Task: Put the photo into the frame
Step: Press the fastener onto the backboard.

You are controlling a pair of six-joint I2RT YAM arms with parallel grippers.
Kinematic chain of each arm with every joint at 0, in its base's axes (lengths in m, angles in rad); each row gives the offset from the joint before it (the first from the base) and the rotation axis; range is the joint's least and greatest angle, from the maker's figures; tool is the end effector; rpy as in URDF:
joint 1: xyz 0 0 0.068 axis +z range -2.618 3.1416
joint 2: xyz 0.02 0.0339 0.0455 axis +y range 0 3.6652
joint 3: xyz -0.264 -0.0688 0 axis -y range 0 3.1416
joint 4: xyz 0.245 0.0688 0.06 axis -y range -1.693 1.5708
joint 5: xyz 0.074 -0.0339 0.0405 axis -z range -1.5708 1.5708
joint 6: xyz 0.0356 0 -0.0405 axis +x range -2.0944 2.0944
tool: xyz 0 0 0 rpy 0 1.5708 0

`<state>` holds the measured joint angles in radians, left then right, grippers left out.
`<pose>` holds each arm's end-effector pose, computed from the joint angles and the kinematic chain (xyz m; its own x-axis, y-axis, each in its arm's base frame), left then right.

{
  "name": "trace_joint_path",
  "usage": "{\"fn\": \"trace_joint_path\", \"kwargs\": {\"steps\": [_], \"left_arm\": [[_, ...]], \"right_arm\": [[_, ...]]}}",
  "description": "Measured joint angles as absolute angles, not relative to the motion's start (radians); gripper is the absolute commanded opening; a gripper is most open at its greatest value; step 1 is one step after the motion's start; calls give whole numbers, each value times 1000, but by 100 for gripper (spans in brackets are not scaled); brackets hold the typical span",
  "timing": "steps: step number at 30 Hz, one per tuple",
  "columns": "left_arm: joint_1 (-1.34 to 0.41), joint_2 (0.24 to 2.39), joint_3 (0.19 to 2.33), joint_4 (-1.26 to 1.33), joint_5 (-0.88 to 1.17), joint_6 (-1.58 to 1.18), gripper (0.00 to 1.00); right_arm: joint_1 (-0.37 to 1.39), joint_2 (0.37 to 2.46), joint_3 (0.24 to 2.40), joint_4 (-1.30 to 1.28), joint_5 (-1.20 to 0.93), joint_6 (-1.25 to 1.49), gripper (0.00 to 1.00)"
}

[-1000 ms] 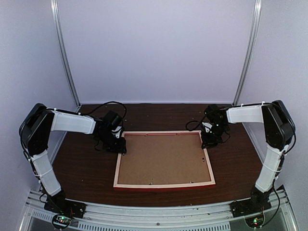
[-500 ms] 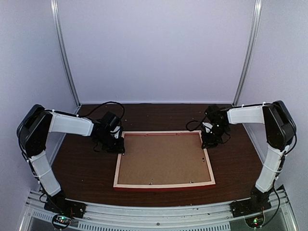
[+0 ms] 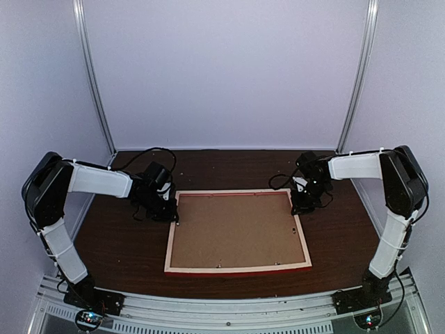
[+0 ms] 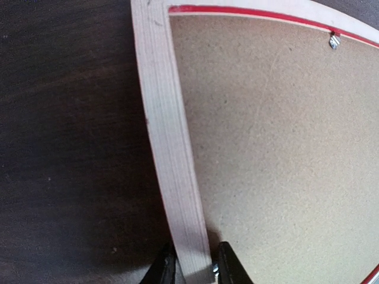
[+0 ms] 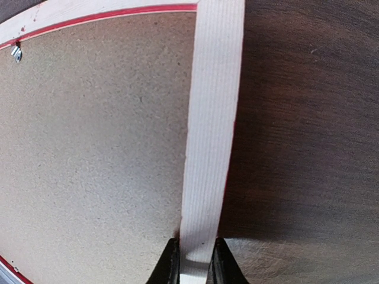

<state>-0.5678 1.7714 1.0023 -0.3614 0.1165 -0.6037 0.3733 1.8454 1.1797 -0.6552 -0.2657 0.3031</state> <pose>0.2819 -0.1847 0.1460 -0.9548 -0.0597 -0.2912 0.0411 0.9436 -0.3285 0.3207 0.1357 0.1585 -0.9842 -0.0762 -0.1601 -0.1243 0.9404 0.3166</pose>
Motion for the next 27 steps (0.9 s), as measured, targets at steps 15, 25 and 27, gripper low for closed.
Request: {"fn": "trace_joint_path", "kwargs": {"steps": [15, 25, 27], "left_arm": [[-556, 1760, 988, -393, 206, -607, 41], [-557, 1760, 989, -412, 202, -601, 29], [-558, 1760, 991, -416, 194, -602, 26]], "right_arm": [[373, 1845, 1179, -651, -272, 299, 11], [373, 1854, 1192, -665, -273, 297, 11], [373, 1857, 1196, -669, -273, 296, 11]]}}
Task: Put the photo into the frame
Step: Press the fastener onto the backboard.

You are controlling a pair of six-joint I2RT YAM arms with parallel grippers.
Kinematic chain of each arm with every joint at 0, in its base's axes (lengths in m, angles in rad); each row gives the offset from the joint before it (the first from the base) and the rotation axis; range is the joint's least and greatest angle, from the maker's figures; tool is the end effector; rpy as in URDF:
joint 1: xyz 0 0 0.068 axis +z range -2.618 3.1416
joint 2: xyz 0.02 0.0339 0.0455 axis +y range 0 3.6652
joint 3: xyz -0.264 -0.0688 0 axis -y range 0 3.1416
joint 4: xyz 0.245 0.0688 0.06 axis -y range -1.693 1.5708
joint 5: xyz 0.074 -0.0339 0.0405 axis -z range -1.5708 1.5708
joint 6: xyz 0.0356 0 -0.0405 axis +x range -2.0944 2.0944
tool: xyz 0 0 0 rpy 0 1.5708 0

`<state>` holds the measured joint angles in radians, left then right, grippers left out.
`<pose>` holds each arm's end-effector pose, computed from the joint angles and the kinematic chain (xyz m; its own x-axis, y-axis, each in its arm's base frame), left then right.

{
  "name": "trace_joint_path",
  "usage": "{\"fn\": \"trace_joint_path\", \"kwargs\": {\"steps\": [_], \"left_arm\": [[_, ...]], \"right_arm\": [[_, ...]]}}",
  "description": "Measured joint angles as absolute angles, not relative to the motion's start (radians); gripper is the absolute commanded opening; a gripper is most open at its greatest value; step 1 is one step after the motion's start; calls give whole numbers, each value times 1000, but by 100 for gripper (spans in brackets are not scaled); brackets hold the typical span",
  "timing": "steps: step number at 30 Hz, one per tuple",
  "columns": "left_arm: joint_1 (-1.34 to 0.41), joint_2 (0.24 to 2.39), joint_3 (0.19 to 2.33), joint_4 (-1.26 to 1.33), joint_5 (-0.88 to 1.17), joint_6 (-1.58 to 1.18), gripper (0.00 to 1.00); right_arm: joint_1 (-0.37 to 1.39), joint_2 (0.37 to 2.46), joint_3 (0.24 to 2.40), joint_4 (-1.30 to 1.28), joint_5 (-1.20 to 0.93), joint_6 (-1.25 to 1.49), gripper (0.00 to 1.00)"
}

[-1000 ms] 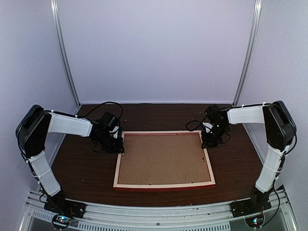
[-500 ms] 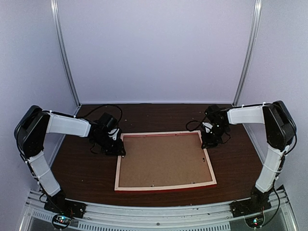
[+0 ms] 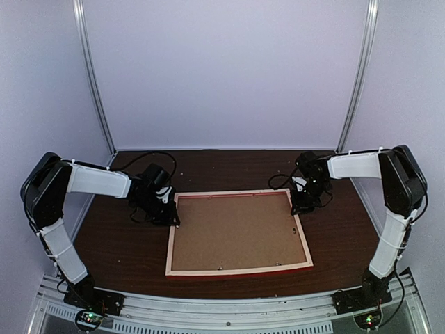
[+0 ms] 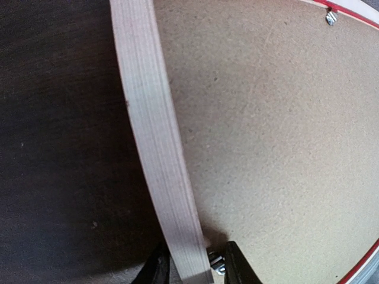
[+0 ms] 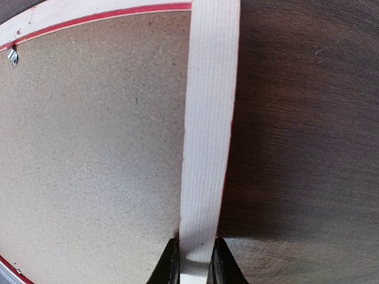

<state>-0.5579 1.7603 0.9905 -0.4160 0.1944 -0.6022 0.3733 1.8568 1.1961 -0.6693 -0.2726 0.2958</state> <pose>0.2749 -0.1796 0.1444 -0.9771 -0.0454 -0.2081 0.0334 0.9322 -0.3603 0.3229 0.1368 0.1586 -0.9848 -0.0842 -0.1519 -0.1296 0.9386 0.3196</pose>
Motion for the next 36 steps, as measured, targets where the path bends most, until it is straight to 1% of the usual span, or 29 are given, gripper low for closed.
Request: {"fn": "trace_joint_path", "kwargs": {"steps": [7, 11, 14, 15, 17, 21, 25, 29, 36], "left_arm": [[-562, 1761, 996, -424, 184, -609, 21], [-562, 1761, 997, -425, 184, -621, 16], [-559, 1759, 992, -415, 184, -643, 15], [-558, 1757, 987, -410, 185, -651, 16], [-556, 1750, 973, -389, 191, -670, 22], [-552, 1745, 962, -368, 208, -695, 41], [-551, 1744, 965, -376, 233, -682, 53], [-551, 1734, 973, -424, 232, -656, 56], [-554, 1707, 974, -553, 177, -607, 55]], "right_arm": [[373, 1871, 1219, -696, -272, 294, 11], [373, 1874, 1224, -702, -272, 294, 10], [373, 1874, 1224, -702, -273, 294, 10], [373, 1874, 1224, -703, -273, 294, 10], [373, 1874, 1224, -702, -273, 294, 9], [373, 1874, 1224, -702, -273, 294, 9], [373, 1874, 1224, -696, -276, 293, 9], [373, 1874, 1223, -690, -279, 292, 9], [373, 1876, 1223, -685, -282, 291, 9]]}}
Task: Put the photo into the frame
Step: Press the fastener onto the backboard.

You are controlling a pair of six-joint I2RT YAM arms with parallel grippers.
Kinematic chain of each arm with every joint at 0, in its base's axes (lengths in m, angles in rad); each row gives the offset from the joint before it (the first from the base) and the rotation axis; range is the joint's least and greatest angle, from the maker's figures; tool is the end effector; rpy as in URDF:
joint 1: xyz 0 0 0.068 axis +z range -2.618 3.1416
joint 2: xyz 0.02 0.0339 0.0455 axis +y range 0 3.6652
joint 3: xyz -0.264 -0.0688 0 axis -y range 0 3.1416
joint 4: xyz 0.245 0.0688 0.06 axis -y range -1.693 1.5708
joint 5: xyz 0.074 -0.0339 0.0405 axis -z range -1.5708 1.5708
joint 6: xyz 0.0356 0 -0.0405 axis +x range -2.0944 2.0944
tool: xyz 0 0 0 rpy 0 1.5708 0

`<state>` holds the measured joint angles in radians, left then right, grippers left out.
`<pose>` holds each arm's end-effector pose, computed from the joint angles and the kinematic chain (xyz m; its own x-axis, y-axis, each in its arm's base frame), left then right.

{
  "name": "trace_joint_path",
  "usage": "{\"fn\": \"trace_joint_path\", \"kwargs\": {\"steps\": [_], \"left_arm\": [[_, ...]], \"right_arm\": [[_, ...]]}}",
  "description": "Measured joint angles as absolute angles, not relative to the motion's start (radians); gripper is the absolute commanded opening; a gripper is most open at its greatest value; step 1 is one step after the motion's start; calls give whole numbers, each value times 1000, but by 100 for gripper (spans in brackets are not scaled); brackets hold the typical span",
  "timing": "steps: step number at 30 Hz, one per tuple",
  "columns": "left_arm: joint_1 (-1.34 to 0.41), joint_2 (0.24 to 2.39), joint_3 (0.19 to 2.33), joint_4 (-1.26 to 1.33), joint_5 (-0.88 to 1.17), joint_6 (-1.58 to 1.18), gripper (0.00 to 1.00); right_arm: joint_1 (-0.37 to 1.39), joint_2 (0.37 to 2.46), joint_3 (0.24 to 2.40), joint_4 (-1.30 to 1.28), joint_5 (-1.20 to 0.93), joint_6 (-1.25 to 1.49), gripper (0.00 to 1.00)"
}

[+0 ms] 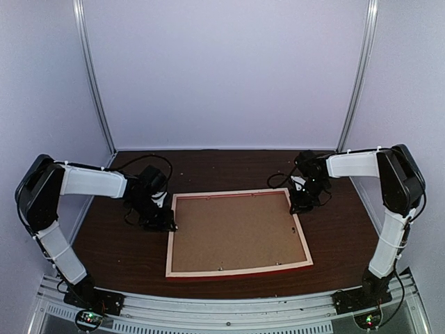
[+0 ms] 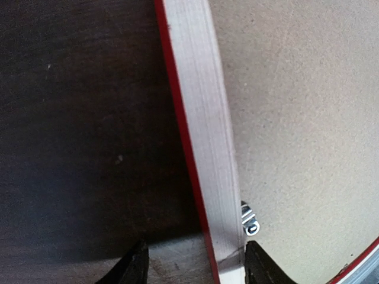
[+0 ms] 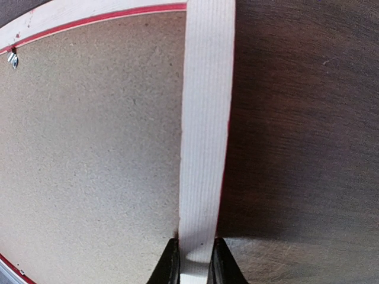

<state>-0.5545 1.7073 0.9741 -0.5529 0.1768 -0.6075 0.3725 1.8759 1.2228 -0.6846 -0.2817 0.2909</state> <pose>0.2592 -0.1679 0.1510 -0.9898 -0.0480 -0.1343 -0.0057 0.9543 -0.2989 0.3274 0.1385 0.1588 -0.9856 -0.0893 -0.1437 -0.1323 0.9363 0.3254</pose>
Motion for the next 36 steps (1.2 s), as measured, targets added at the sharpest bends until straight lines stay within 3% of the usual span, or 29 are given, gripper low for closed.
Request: {"fn": "trace_joint_path", "kwargs": {"steps": [23, 27, 36], "left_arm": [[-632, 1785, 1108, -685, -2, -568, 40], [-635, 1786, 1108, -668, -33, -574, 41], [-637, 1779, 1092, -630, -85, -587, 53]], "right_arm": [[373, 1880, 1221, -656, -301, 288, 9], [373, 1880, 1221, -649, -303, 292, 9], [373, 1881, 1220, -646, -305, 298, 9]]}}
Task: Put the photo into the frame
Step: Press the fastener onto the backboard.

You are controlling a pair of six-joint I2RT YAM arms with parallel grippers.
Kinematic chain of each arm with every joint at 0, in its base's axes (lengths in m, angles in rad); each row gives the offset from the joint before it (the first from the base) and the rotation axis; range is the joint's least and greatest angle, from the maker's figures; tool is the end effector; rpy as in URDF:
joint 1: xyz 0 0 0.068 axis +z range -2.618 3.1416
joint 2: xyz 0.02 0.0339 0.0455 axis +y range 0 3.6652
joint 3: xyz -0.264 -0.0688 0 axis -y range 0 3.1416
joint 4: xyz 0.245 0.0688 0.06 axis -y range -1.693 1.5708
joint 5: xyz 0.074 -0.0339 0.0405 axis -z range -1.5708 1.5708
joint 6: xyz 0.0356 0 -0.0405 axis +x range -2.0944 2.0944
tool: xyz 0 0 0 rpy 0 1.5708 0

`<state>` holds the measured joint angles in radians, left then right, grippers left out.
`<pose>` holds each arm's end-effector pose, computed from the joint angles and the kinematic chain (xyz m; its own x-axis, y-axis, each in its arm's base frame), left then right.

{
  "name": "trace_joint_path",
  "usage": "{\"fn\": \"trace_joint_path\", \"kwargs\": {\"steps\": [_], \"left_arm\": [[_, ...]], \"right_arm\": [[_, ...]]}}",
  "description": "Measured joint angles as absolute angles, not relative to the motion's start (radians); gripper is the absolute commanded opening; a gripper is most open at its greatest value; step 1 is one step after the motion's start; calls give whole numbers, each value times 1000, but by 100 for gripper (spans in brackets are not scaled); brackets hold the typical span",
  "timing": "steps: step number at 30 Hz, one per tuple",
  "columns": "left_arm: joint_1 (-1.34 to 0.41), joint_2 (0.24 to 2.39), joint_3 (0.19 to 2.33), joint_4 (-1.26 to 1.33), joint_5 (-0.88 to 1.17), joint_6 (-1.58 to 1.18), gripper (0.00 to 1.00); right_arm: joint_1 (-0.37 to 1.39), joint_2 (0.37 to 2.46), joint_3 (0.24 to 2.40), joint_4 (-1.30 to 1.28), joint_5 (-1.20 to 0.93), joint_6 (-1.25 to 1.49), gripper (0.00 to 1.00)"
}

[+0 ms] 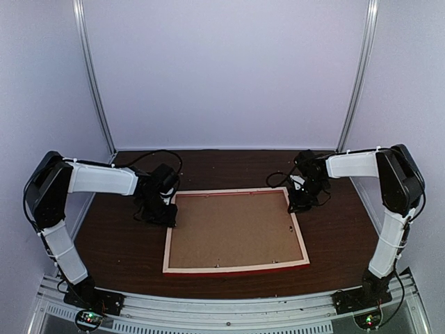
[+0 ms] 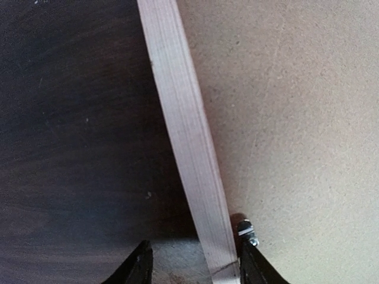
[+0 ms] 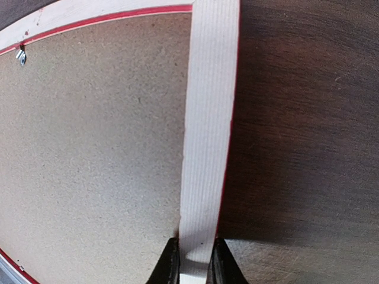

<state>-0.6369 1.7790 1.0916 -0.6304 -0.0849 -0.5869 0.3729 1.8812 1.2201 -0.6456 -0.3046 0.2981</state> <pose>0.2666 -0.1935 0.1567 -0.9668 0.0288 -0.2539 0.0482 0.9964 -0.0703 0.3305 0.1407 0.1576 -0.9828 -0.0836 -0.1645 -0.1379 0.9253 0.3534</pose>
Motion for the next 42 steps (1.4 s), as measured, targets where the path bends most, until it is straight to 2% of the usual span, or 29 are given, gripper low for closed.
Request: {"fn": "trace_joint_path", "kwargs": {"steps": [22, 42], "left_arm": [[-636, 1744, 1055, -536, -174, -559, 56], [-635, 1802, 1112, -575, -117, -521, 57]], "right_arm": [[373, 1891, 1234, -656, -308, 290, 9], [373, 1894, 1238, -662, -308, 287, 9]]}}
